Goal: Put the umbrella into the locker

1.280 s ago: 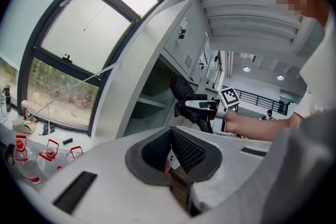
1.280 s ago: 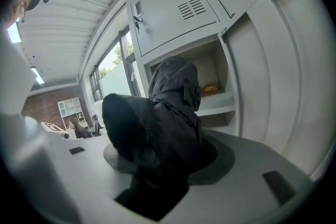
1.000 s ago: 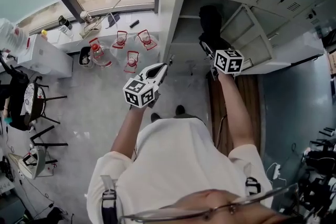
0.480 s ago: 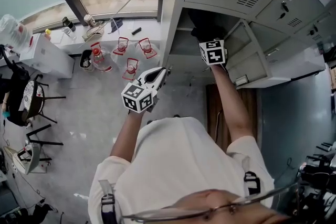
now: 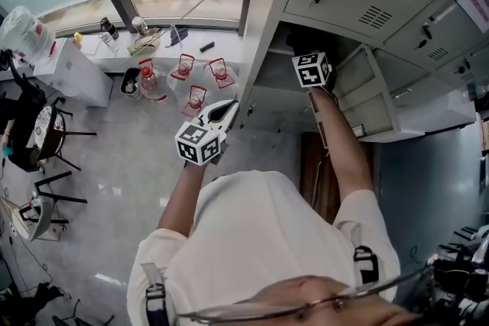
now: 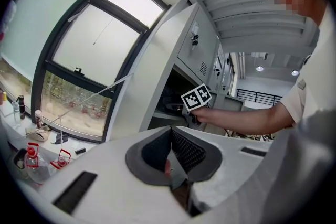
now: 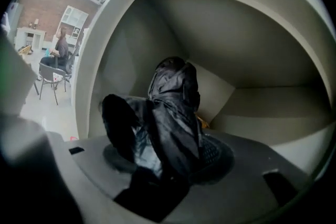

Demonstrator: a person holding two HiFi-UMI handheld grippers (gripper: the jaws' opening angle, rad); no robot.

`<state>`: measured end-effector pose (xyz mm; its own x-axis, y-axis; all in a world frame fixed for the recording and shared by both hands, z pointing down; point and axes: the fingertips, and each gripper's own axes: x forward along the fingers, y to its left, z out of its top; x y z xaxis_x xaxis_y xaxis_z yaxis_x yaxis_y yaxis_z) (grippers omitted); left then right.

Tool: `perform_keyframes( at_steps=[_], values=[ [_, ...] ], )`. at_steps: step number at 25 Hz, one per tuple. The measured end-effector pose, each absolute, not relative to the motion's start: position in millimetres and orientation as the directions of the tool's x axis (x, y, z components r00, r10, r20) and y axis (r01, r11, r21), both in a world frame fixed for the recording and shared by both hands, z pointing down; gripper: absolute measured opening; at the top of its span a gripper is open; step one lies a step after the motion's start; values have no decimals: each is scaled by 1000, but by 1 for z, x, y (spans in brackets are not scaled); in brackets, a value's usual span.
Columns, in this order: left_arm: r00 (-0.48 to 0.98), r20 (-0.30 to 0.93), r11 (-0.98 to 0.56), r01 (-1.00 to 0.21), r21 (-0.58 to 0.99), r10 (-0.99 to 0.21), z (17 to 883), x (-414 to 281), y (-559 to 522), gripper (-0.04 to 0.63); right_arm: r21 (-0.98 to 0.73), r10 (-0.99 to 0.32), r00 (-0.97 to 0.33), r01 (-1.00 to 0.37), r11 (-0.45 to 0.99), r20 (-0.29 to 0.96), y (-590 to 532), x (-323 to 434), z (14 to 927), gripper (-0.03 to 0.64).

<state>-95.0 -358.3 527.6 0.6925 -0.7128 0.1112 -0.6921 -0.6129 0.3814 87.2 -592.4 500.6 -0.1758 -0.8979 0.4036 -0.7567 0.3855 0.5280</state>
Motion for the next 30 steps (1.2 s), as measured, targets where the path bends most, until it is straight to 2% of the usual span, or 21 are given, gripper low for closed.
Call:
perform_keyframes(
  at_steps=[11,17,19,22,27,30],
  values=[
    [648,148,-561,-735,381,-747,536,-115,-361,5,577,-893,-125,-723,380,432,-637,95,519,247],
    [637,159,-549,-744,379,-754,538,-114,-360,6,629,-881,-120,-657,415,457,-648,97,528,252],
    [636,159,-548,-746,380,-755,539,-112,-360,6,647,-885,-120,-638,416,451,-651,97,527,270],
    [637,163,-547,-746,380,-754,540,-109,-358,5,673,-894,-118,-617,407,433,-654,98,523,359],
    [639,172,-547,-745,382,-750,543,-105,-355,5,667,-918,-153,-645,373,366,-648,92,495,350],
    [643,171,-551,-742,382,-747,543,-101,-353,5,694,-918,-164,-610,382,361,-638,87,493,348]
  ],
)
